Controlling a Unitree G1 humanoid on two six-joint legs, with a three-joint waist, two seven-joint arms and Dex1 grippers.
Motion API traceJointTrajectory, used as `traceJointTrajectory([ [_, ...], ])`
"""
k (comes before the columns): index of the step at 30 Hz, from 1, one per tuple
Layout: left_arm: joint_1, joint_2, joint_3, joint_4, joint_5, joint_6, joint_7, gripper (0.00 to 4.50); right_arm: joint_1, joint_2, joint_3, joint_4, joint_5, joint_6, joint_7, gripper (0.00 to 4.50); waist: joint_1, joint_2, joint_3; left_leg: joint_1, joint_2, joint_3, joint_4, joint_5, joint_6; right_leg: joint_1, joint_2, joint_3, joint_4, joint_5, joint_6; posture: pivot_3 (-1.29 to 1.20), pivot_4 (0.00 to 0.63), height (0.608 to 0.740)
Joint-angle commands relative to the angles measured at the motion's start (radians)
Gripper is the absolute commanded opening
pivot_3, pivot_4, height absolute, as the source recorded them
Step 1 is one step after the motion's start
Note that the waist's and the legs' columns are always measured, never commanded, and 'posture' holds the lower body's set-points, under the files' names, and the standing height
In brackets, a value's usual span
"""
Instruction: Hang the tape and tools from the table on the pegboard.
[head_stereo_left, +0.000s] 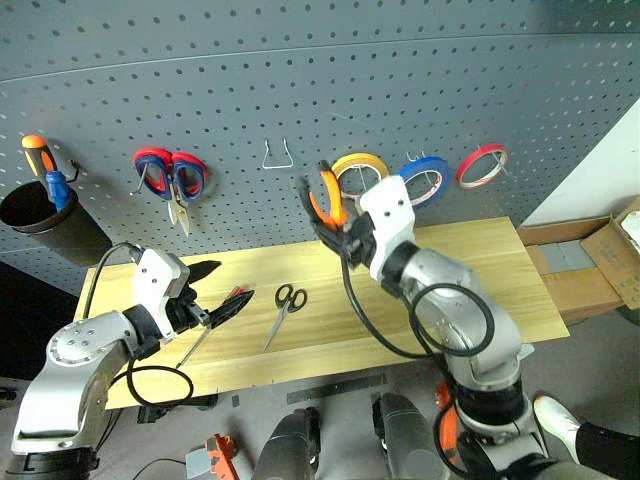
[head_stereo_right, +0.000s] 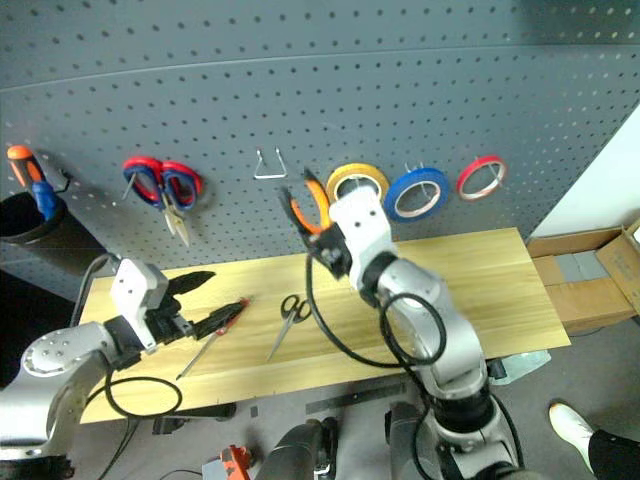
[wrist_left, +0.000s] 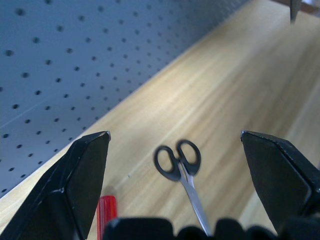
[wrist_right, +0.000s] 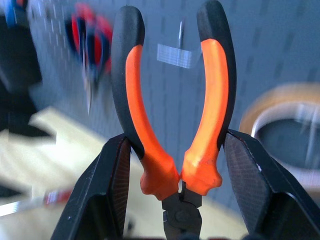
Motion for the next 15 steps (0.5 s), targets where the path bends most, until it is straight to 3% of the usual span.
traceJointTrajectory([
  [1, -0.009, -0.025, 0.037, -0.103, -0.023, -0.007, 0.062, 4.5, -0.108, 0.02, -0.048, 0.056, 0.031, -0.097, -0.013, 2.43, 0.0, 0.0, 0.0, 0.0, 0.0, 0.0, 0.0, 0.0, 0.0, 0.0, 0.0, 0.0, 0.0, 0.0, 0.0, -0.13, 0.244, 0.74],
  [15, -0.047, -0.066, 0.092, -0.193, -0.102, 0.062, 0.197, 4.5, -0.502, 0.115, -0.101, 0.542, 0.083, -0.465, -0.002, 2.42, 0.0, -0.002, -0.001, -0.001, 0.0, 0.003, -0.001, 0.0, 0.0, -0.003, 0.0, 0.001, 0.0, 0.0, 0.0, -0.08, 0.24, 0.74],
])
